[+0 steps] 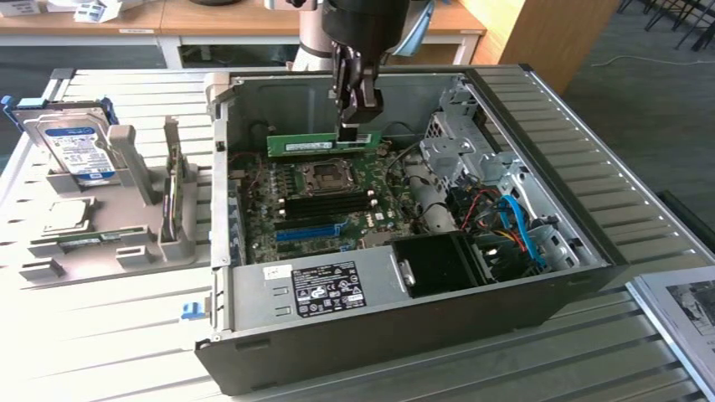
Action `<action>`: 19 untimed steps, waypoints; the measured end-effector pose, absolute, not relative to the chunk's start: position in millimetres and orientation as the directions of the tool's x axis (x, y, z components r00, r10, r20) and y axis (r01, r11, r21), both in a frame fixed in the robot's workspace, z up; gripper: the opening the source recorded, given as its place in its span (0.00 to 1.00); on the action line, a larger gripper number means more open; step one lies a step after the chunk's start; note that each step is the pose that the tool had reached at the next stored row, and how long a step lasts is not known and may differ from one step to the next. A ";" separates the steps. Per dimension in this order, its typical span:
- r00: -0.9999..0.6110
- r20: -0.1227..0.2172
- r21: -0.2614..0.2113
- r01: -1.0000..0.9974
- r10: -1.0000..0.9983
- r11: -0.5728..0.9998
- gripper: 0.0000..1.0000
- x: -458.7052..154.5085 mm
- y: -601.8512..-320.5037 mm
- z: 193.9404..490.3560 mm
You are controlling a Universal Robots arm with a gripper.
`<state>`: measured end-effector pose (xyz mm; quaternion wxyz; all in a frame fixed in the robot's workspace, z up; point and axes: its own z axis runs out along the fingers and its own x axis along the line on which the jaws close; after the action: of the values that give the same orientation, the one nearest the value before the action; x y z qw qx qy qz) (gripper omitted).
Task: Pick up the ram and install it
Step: 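Pick up the ram and move it above insertion slot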
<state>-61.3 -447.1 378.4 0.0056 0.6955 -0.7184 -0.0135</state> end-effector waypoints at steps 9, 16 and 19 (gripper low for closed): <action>-0.032 -0.011 0.027 -0.999 -0.999 0.032 0.12 -52.8 -447.2 378.3; -0.032 -0.011 0.027 -0.999 -0.999 0.032 0.12 -52.7 -447.1 378.3; -0.033 -0.011 0.027 -0.999 -0.999 0.032 0.12 -52.7 -446.0 378.1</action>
<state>-52.7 -446.0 378.1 0.0056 0.6955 -0.7184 -0.0135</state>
